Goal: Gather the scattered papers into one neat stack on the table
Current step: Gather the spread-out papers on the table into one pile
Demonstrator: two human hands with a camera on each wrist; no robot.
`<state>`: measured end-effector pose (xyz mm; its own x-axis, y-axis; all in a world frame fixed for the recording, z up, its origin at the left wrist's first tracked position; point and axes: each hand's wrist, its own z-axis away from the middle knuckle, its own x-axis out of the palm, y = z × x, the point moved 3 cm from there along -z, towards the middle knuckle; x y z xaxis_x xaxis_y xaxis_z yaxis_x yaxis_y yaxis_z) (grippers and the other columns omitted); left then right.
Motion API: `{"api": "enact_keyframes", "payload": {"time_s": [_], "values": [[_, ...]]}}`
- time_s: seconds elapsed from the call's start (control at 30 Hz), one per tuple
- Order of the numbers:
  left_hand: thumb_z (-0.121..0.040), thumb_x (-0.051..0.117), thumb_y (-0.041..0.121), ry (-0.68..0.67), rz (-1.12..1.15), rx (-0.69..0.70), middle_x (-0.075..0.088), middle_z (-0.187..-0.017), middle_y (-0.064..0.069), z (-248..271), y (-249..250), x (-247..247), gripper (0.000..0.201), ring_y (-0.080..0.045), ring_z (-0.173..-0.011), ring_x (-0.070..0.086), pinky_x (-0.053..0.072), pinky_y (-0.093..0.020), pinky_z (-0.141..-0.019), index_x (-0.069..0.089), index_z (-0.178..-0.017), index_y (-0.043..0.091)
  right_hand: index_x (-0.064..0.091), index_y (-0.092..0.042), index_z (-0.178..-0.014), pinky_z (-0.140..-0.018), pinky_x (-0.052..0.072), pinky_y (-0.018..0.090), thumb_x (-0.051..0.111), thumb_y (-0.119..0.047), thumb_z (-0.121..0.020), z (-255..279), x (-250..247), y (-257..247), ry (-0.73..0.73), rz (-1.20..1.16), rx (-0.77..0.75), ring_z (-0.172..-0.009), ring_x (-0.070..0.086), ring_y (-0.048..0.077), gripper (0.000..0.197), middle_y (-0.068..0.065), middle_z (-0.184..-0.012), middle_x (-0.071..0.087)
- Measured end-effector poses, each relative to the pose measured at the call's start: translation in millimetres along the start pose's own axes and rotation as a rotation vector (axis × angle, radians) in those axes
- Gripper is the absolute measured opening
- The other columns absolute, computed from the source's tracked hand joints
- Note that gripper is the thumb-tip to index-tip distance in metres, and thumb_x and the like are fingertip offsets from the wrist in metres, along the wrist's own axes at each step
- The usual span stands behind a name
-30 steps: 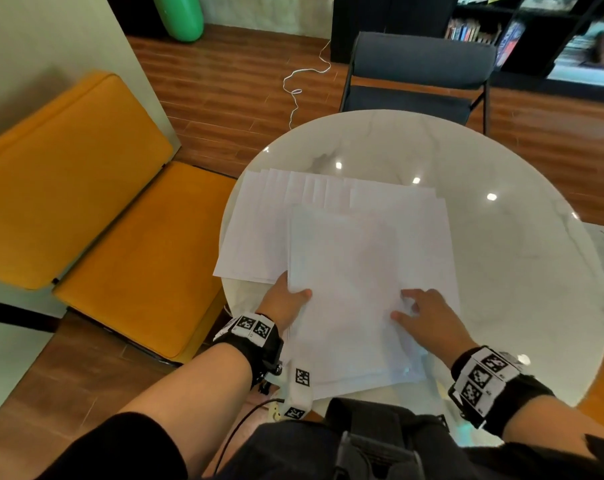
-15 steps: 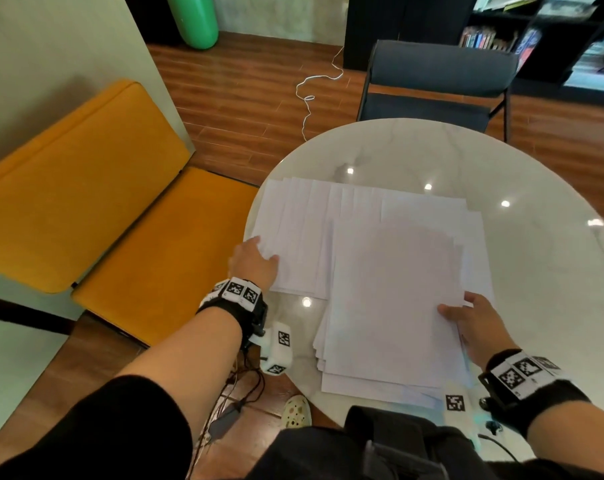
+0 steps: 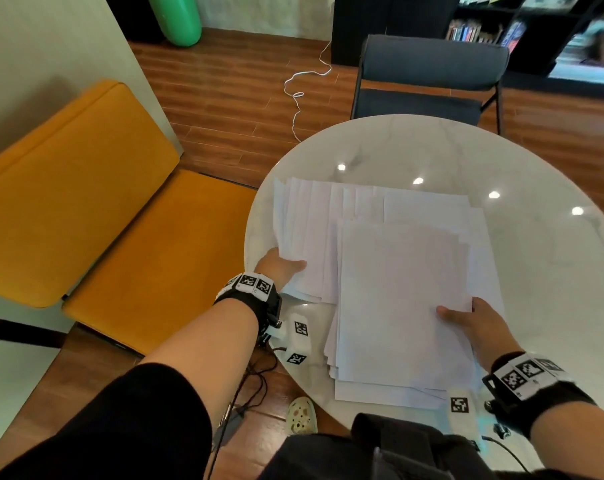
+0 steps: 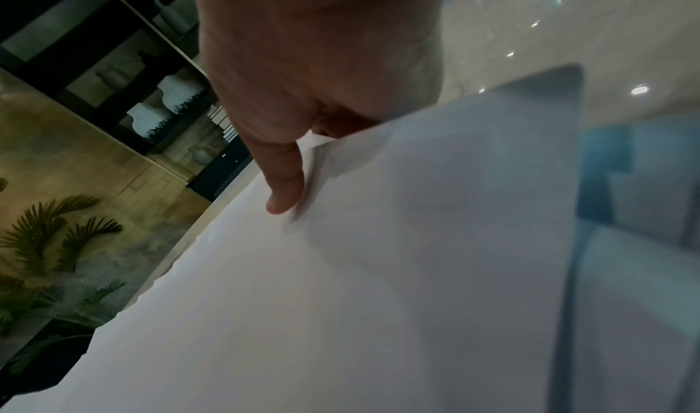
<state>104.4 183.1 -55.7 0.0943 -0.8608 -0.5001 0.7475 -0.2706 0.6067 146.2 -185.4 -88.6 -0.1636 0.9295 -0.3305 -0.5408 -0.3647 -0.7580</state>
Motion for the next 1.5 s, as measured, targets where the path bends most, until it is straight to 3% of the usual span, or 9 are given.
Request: {"api": "enact_keyframes", "payload": {"time_s": [0.23, 0.6, 0.73, 0.93, 1.03, 1.13, 1.27, 1.37, 1.5], "values": [[-0.092, 0.054, 0.02, -0.046, -0.168, 0.134, 0.059, -0.13, -0.019, 4.6, -2.0, 3.8, 0.039, -0.035, -0.117, 0.055, 0.043, -0.033, -0.092, 0.053, -0.127, 0.003, 0.059, -0.006, -0.103, -0.088, 0.052, 0.053, 0.079, -0.024, -0.072, 1.1, 0.4, -2.9, 0.06, 0.133, -0.007, -0.09, 0.065, 0.037, 0.041, 0.016, -0.099, 0.069], [-0.081, 0.052, 0.017, 0.477, 0.521, 0.051, 0.064, -0.113, -0.005, 8.6, -1.4, -98.4, 0.037, -0.031, -0.102, 0.061, 0.052, -0.045, -0.092, 0.057, -0.118, 0.018, 0.058, 0.002, -0.097, -0.067, 0.045, 0.034, 0.072, -0.022, -0.079, 8.8, 4.1, -14.3, 0.134, 0.266, -0.037, -0.082, 0.061, 0.033, 0.033, 0.019, -0.094, 0.066], [-0.084, 0.058, 0.016, 0.321, 0.773, 0.132, 0.064, -0.116, -0.001, 25.9, 14.2, -88.2, 0.041, -0.028, -0.107, 0.061, 0.05, -0.044, -0.097, 0.055, -0.126, 0.019, 0.058, 0.001, -0.094, -0.065, 0.041, 0.033, 0.068, -0.024, -0.084, 13.9, 3.7, -19.4, 0.132, 0.319, -0.038, -0.078, 0.057, 0.03, 0.029, 0.018, -0.094, 0.065], [-0.088, 0.059, 0.017, 0.01, 0.59, 0.169, 0.062, -0.125, -0.004, 54.3, 6.1, -9.6, 0.046, -0.027, -0.112, 0.059, 0.045, -0.045, -0.103, 0.051, -0.133, 0.018, 0.058, 0.002, -0.104, -0.081, 0.041, 0.038, 0.048, -0.032, -0.095, 13.5, 1.5, -24.6, 0.163, 0.361, 0.021, -0.094, 0.055, 0.036, 0.037, 0.026, -0.114, 0.062], [-0.087, 0.061, 0.01, -0.235, 0.51, 0.085, 0.059, -0.131, -0.008, 61.5, -15.2, 36.0, 0.048, -0.028, -0.111, 0.059, 0.045, -0.045, -0.102, 0.048, -0.133, 0.015, 0.055, 0.002, -0.125, -0.104, 0.039, 0.041, 0.037, -0.061, -0.09, 13.4, -2.6, -18.6, 0.196, 0.065, 0.163, -0.12, 0.053, 0.037, 0.075, 0.018, -0.123, 0.058], [-0.082, 0.07, 0.02, -0.21, 0.319, 0.088, 0.052, -0.139, -0.005, 61.6, -25.3, 49.6, 0.073, -0.026, -0.122, 0.053, 0.042, -0.043, -0.107, 0.03, -0.144, 0.017, 0.05, -0.01, -0.136, -0.112, 0.032, 0.046, 0.04, -0.092, -0.057, 7.7, -4.6, -11.6, 0.118, -0.165, 0.246, -0.13, 0.047, 0.031, 0.115, 0.01, -0.142, 0.051], [-0.089, 0.058, 0.039, -0.174, -0.1, 0.223, 0.025, -0.156, -0.004, 60.0, -9.6, 55.6, 0.086, -0.026, -0.144, 0.027, 0.024, -0.038, -0.117, 0.005, -0.153, 0.019, 0.04, -0.006, -0.142, -0.109, 0.03, 0.037, 0.063, -0.071, -0.07, 13.3, -2.2, -19.6, 0.027, -0.159, 0.105, -0.132, 0.044, 0.029, 0.1, 0.006, -0.142, 0.047], [-0.087, 0.048, 0.054, -0.217, -0.393, 0.275, 0.025, -0.15, -0.014, 63.4, -2.6, 72.4, 0.081, -0.034, -0.138, 0.03, 0.029, -0.041, -0.115, 0.009, -0.152, 0.026, 0.053, -0.006, -0.132, -0.104, 0.042, 0.044, 0.092, -0.047, -0.046, 13.9, 7.7, -17.5, -0.142, -0.2, 0.074, -0.115, 0.061, 0.032, 0.103, 0.011, -0.128, 0.063], [-0.084, 0.048, 0.058, -0.161, -0.436, 0.343, 0.035, -0.138, -0.012, 70.7, 0.0, 83.8, 0.07, -0.036, -0.13, 0.036, 0.034, -0.044, -0.11, 0.023, -0.146, 0.038, 0.06, -0.008, -0.122, -0.097, 0.048, 0.052, 0.08, -0.004, -0.065, 16.2, 7.7, -13.9, -0.093, -0.216, 0.027, -0.103, 0.066, 0.035, 0.061, 0.014, -0.113, 0.07]]}}
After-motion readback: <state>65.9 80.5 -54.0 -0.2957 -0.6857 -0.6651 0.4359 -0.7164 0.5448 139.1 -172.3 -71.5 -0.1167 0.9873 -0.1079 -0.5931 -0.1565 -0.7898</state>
